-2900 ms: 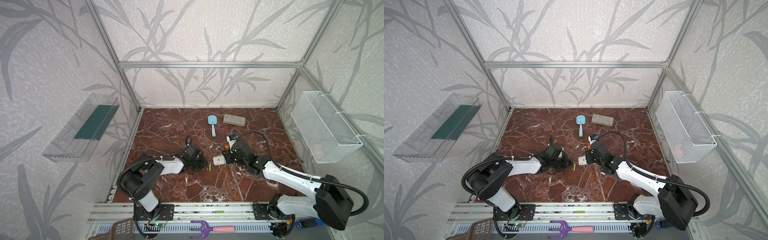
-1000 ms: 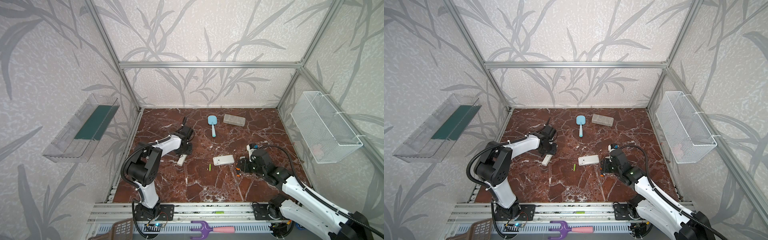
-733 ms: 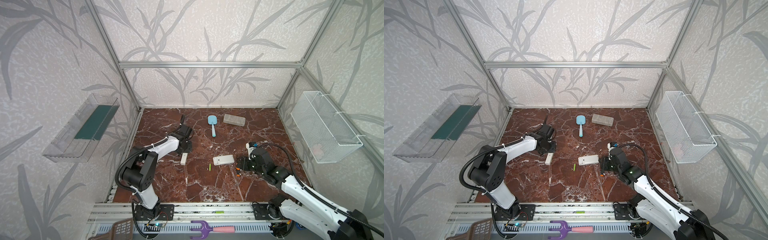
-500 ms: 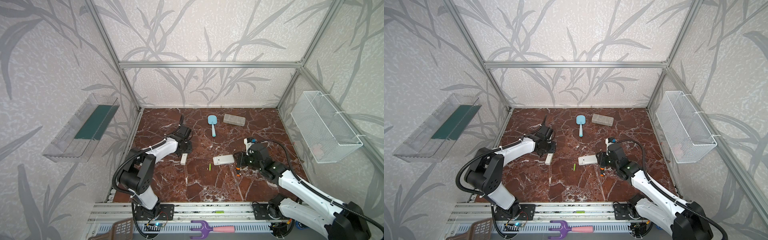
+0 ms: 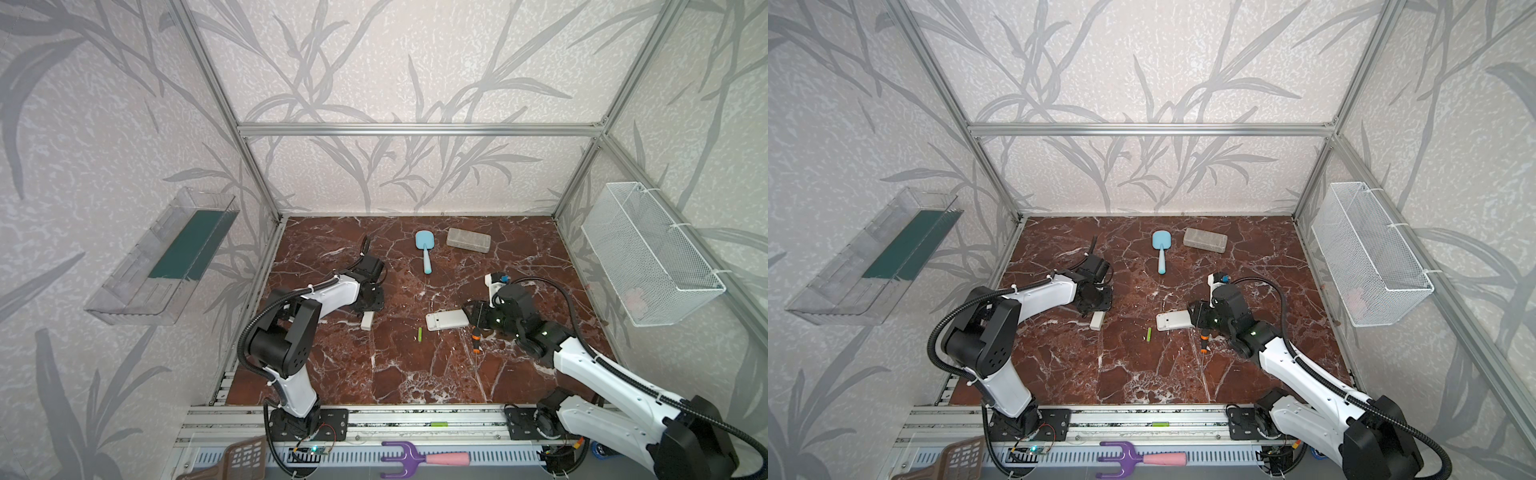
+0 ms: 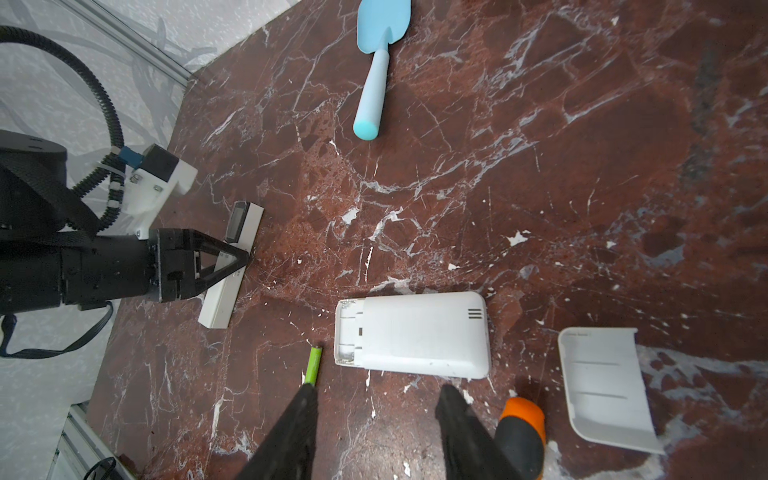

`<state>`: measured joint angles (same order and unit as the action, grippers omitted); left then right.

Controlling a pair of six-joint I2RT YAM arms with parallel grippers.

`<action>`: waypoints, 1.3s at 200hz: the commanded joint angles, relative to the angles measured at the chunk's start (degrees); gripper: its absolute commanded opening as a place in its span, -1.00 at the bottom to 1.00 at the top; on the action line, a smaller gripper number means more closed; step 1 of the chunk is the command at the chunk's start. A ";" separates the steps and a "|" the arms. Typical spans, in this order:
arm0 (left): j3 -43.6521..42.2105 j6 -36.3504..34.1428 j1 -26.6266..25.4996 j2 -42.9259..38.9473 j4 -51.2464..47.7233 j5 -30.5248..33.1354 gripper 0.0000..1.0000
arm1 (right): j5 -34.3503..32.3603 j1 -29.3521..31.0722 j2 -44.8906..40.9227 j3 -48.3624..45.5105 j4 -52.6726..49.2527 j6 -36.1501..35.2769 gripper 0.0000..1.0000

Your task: Unload the batteries from the remote control

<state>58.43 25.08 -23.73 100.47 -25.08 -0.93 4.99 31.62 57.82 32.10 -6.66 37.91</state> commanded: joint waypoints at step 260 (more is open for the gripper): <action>-22.22 11.40 0.18 -21.33 54.45 -49.96 -0.98 | 16.93 -2.10 30.24 19.76 35.75 22.22 -0.28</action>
<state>36.69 34.13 -23.77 78.28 19.35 -43.05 17.58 29.36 86.00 49.69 23.05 55.92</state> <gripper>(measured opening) 0.296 0.359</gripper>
